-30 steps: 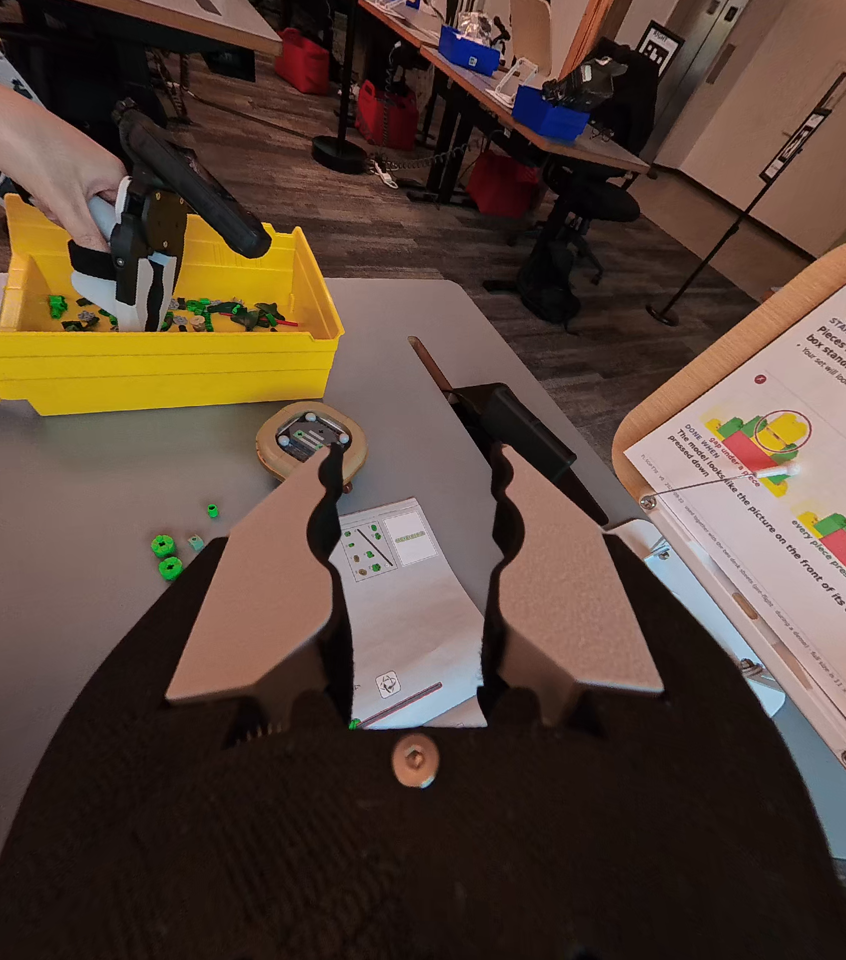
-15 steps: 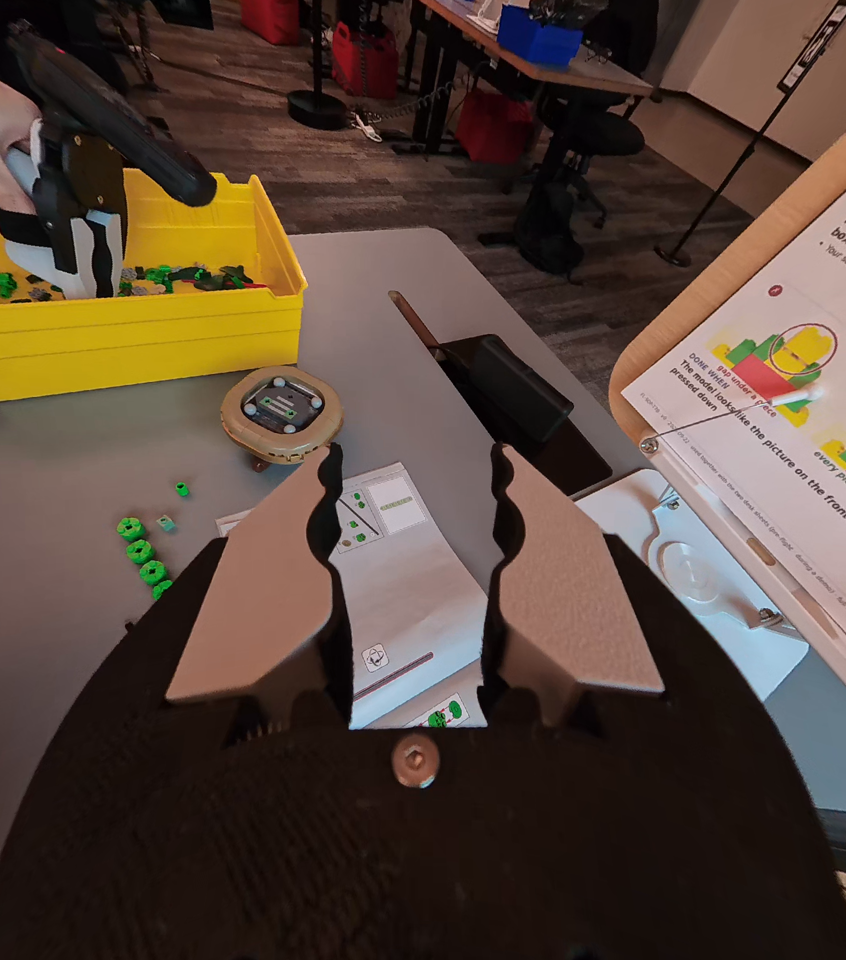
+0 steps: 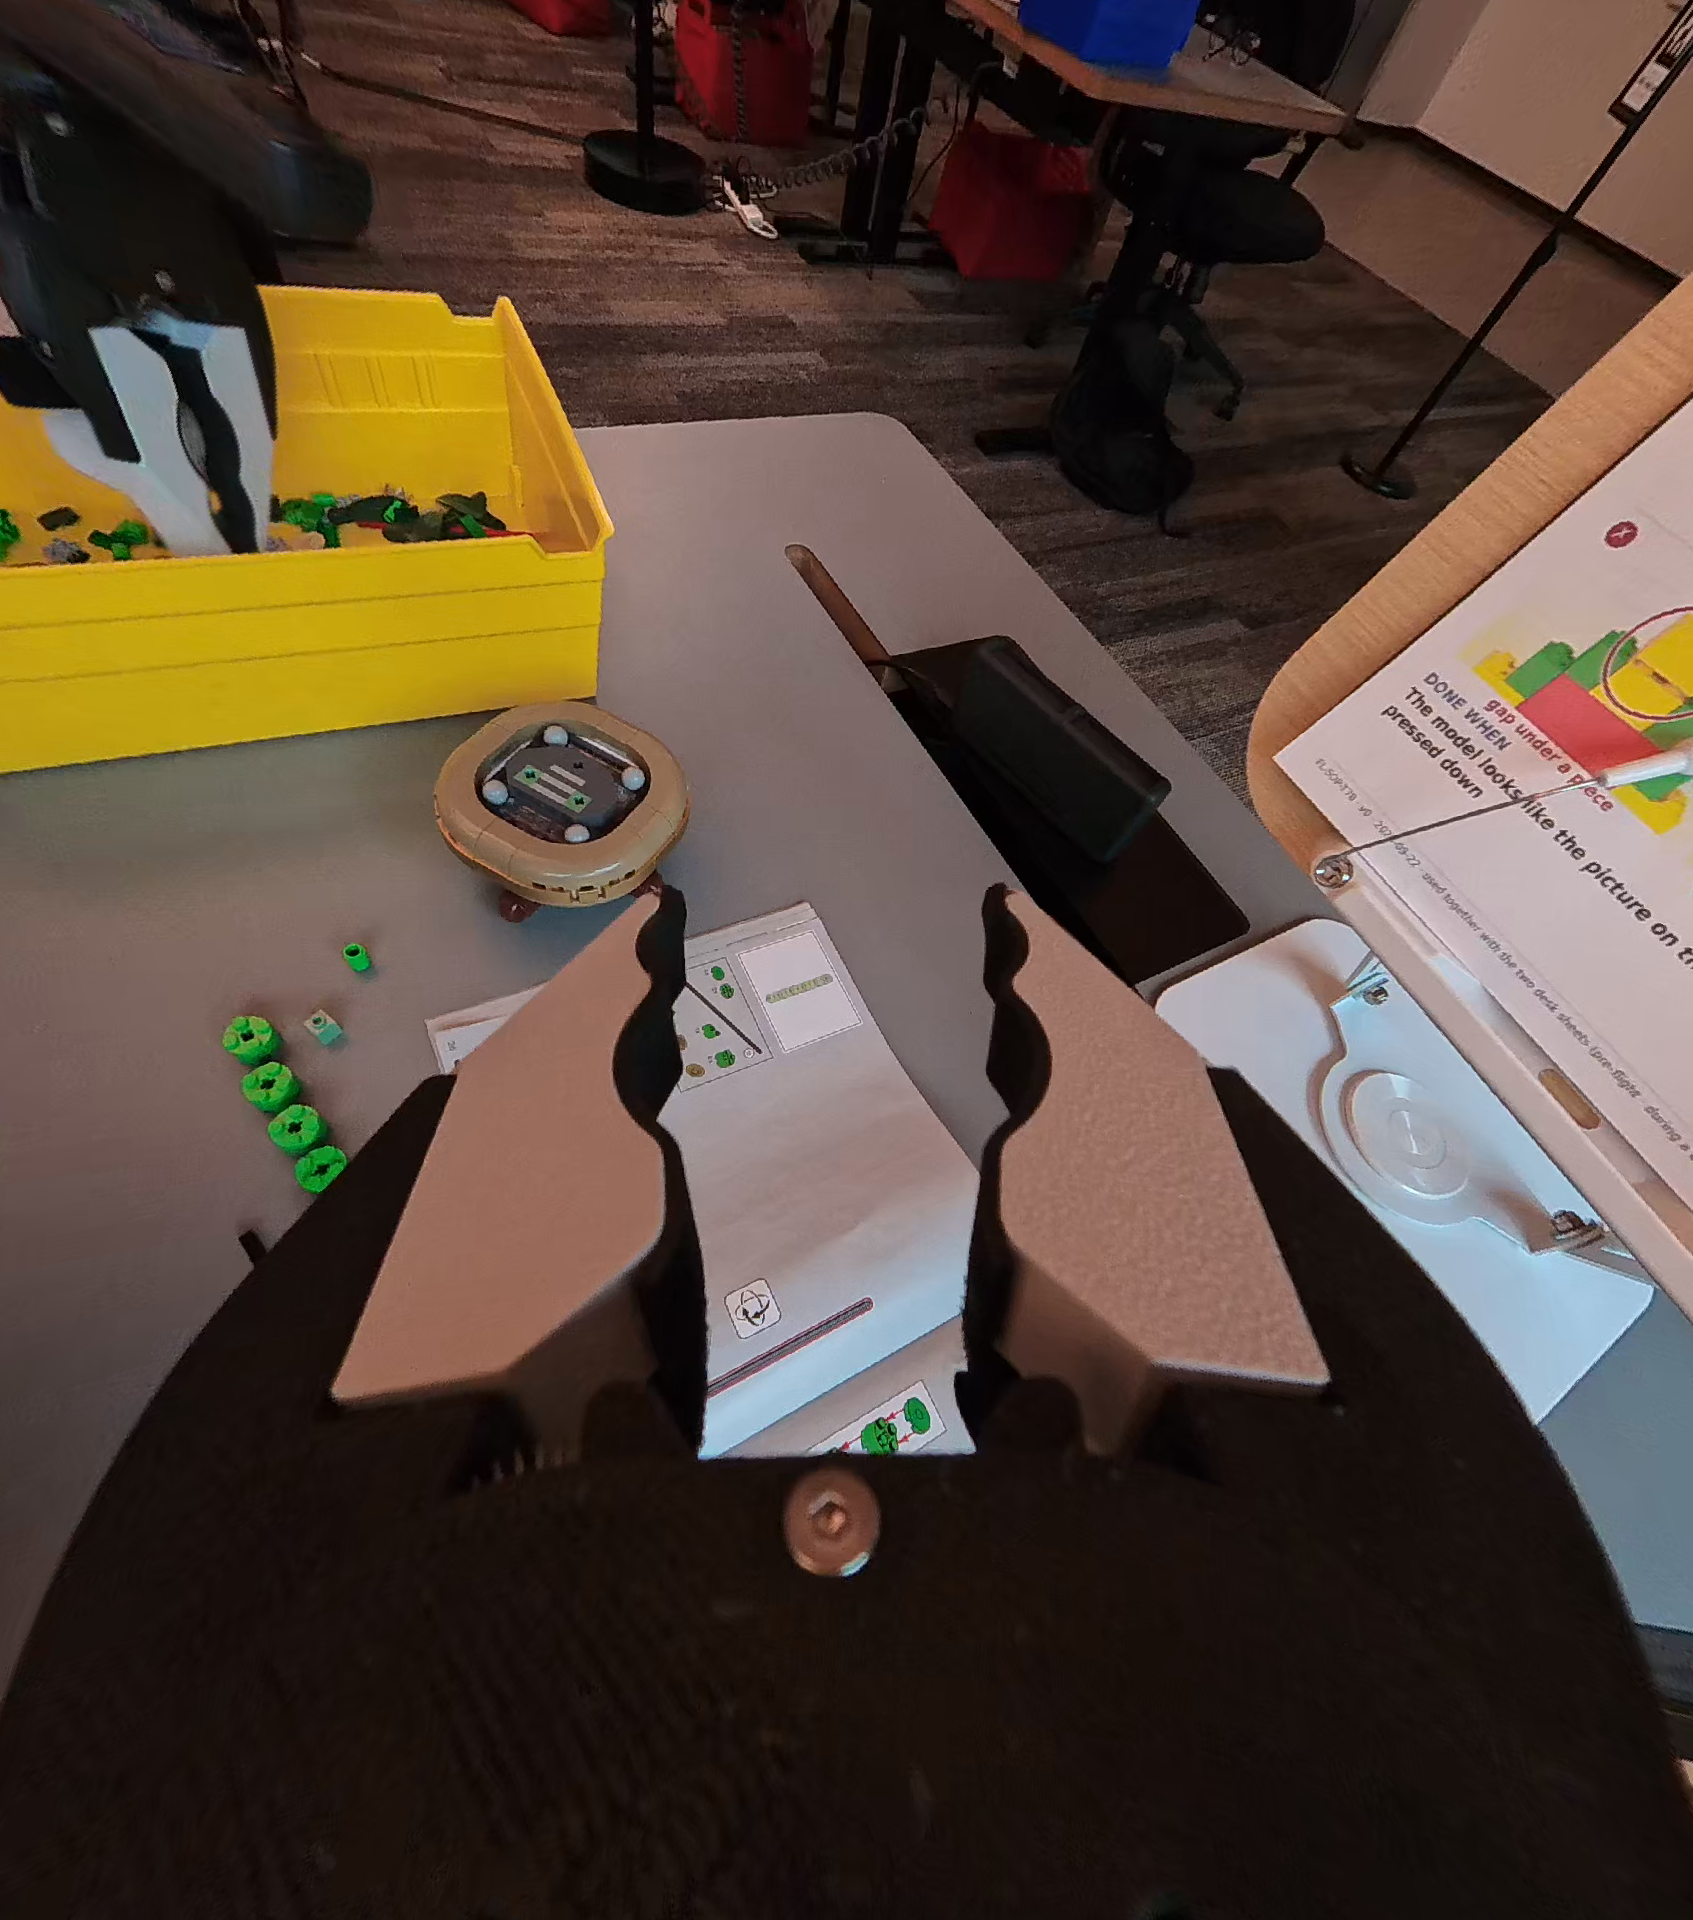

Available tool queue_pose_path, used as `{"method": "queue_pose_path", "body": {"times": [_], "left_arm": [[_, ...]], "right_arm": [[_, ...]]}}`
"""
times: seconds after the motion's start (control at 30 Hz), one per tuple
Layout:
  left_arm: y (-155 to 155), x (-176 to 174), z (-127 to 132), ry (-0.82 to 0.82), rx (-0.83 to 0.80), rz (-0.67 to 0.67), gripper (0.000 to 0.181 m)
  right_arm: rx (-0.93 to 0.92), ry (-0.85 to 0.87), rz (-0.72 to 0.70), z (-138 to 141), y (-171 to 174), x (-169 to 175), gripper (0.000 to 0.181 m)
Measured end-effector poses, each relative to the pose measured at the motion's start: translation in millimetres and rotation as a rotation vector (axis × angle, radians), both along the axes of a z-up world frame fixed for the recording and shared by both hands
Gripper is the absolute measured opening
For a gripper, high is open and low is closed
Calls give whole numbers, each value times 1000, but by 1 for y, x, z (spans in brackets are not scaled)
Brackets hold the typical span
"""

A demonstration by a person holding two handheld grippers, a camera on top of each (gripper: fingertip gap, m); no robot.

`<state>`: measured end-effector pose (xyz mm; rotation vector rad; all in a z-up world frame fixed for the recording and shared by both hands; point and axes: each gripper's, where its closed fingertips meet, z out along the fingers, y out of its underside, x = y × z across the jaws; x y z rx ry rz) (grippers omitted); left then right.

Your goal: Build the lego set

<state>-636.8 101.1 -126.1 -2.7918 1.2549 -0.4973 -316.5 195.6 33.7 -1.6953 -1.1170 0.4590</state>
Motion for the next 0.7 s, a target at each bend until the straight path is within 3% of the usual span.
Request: {"method": "queue_pose_path", "body": {"times": [0.13,0.43,0.7], "left_arm": [[13,-8,-4,74,193,-161,0],[-28,-10,-17,15,-42,-189,4],[-30,-6,-28,20,-85,-212,1]], "right_arm": [[-11,24,7,2,0,-2,57],[13,6,1,6,-3,-1,57],[22,7,7,10,-5,-2,57]]}}
